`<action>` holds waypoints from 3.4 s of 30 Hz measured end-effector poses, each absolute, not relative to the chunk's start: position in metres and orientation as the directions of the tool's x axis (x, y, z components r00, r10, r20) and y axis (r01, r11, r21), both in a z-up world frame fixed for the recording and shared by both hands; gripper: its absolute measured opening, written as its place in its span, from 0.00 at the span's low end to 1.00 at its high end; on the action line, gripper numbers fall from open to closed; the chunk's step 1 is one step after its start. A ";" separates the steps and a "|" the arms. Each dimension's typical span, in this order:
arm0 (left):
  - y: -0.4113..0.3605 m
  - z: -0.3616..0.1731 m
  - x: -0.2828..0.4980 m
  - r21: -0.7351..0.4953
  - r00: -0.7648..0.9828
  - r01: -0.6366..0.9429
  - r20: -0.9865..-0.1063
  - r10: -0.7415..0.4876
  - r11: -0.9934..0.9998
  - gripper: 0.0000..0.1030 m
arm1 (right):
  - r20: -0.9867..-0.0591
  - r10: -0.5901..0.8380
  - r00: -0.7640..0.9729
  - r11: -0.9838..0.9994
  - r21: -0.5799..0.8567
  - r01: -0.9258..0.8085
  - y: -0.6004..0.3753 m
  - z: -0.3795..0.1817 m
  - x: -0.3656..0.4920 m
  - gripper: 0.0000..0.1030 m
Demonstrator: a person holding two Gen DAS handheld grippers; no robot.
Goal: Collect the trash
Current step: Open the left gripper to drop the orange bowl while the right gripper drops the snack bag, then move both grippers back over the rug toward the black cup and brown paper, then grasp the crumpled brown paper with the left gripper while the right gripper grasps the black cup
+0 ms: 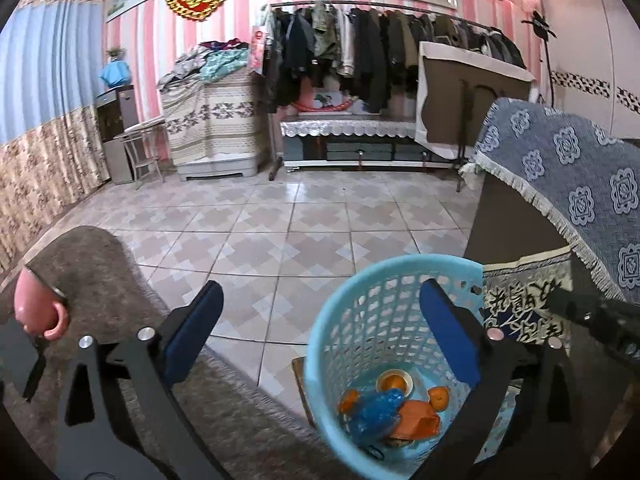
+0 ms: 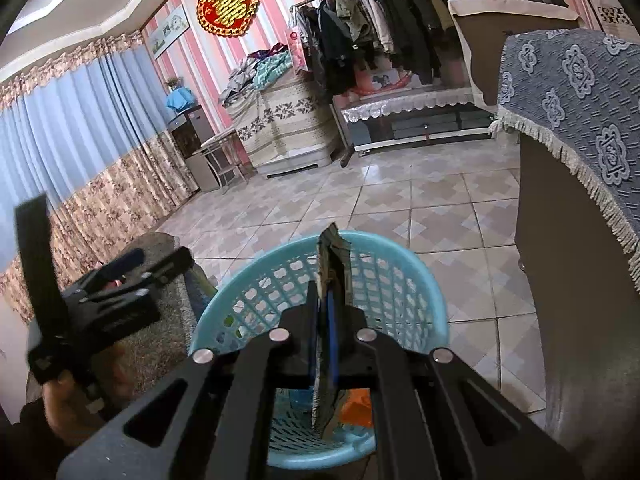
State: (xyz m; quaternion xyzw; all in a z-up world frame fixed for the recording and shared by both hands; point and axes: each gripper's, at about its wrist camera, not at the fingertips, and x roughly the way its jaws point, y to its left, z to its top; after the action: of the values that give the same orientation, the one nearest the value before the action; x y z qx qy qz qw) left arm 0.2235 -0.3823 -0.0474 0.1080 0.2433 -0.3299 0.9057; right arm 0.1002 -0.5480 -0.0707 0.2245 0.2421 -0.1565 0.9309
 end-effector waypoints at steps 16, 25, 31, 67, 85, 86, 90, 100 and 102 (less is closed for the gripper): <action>-0.280 -0.020 0.228 -0.022 0.749 0.496 -0.494 -0.441 0.868 0.95 | -0.545 -0.294 0.785 0.868 0.193 0.458 -0.509 -0.065 0.135 0.78; -0.217 -0.007 0.219 -0.053 0.786 0.420 -0.478 -0.392 0.906 0.95 | -0.518 -0.374 0.769 0.860 0.116 0.497 -0.485 -0.044 0.124 0.96; -0.170 -0.003 0.212 -0.075 0.811 0.351 -0.474 -0.344 0.933 0.95 | -0.503 -0.378 0.777 0.871 0.093 0.483 -0.463 -0.028 0.124 0.96; 0.119 -0.037 0.206 -0.079 0.843 -0.145 -0.531 0.082 0.986 0.95 | -0.521 -0.039 0.852 0.999 -0.008 0.040 -0.234 -0.031 0.217 0.96; 0.211 -0.056 0.225 -0.056 0.796 -0.302 -0.564 0.220 0.952 0.95 | -0.571 0.232 0.788 0.949 -0.045 -0.313 -0.070 -0.046 0.299 0.96; 0.217 -0.056 0.226 -0.058 0.795 -0.309 -0.563 0.224 0.949 0.95 | -0.580 0.244 0.778 0.944 -0.043 -0.328 -0.061 -0.047 0.306 0.96; 0.227 -0.052 0.234 -0.066 0.797 -0.331 -0.553 0.242 0.941 0.95 | -0.602 0.269 0.752 0.928 -0.047 -0.370 -0.029 -0.053 0.329 0.96; 0.212 -0.036 0.266 -0.024 0.810 -0.291 -0.538 0.233 0.956 0.95 | -0.613 0.354 0.706 0.895 0.003 -0.446 -0.005 -0.054 0.359 0.73; 0.208 -0.035 0.273 -0.047 0.806 -0.282 -0.554 0.210 0.958 0.95 | -0.608 0.380 0.697 0.889 0.033 -0.456 -0.013 -0.051 0.355 0.64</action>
State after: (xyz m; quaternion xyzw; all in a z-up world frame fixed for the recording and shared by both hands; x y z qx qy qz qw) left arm 0.2734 0.2076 -0.0354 -0.0635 0.2833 0.1299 0.9481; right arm 0.3550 -0.0126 -0.0508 -0.0603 0.3158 0.2272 0.9192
